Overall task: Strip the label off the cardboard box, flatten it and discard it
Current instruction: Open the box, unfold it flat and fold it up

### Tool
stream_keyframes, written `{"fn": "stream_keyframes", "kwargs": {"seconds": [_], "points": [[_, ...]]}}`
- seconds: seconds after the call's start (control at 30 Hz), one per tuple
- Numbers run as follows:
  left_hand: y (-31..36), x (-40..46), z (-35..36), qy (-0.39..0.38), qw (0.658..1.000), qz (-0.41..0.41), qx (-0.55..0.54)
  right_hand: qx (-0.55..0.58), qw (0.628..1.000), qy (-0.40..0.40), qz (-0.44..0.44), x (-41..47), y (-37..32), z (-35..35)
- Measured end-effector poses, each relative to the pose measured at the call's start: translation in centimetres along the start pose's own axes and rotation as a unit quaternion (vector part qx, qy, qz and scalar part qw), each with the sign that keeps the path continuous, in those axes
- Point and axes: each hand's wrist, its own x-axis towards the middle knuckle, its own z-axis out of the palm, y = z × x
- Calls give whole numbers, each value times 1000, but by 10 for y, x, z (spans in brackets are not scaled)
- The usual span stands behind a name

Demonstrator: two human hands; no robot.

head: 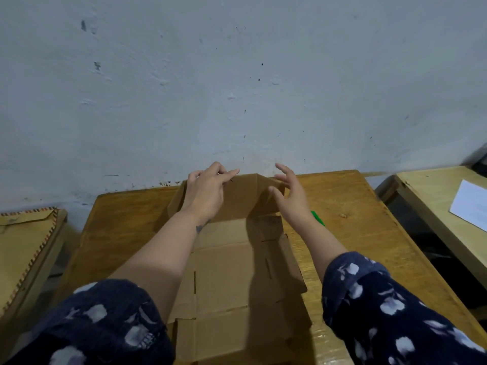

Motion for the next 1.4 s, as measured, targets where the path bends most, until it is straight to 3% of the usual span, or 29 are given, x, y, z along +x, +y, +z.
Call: {"fn": "stream_keyframes", "kwargs": {"seconds": [0.17, 0.3, 0.47, 0.57, 0.7, 0.87, 1.17, 1.4], "points": [[12, -17, -10, 12, 1000, -5, 9, -29, 999, -19, -15, 2, -25, 5], [8, -31, -36, 9, 996, 14, 88, 7, 1000, -4, -16, -9, -28, 1], [-10, -91, -50, 94, 989, -96, 68, -63, 997, 9, -32, -21, -36, -7], [-16, -147, -35, 21, 984, -172, 42, -61, 998, 18, -29, -32, -41, -6], [-32, -187, -10, -136, 949, -242, 148, -49, 998, 31, -12, -48, -46, -8], [-42, -204, -3, -235, 919, -253, 190, -66, 997, 38, -3, -65, -46, -19], [-41, -208, 8, -211, 923, -257, 195, -85, 996, 5, -5, -81, -50, -30], [-49, -195, 7, -163, 939, -257, 158, -116, 993, 34, 2, -82, -31, -27]]}}
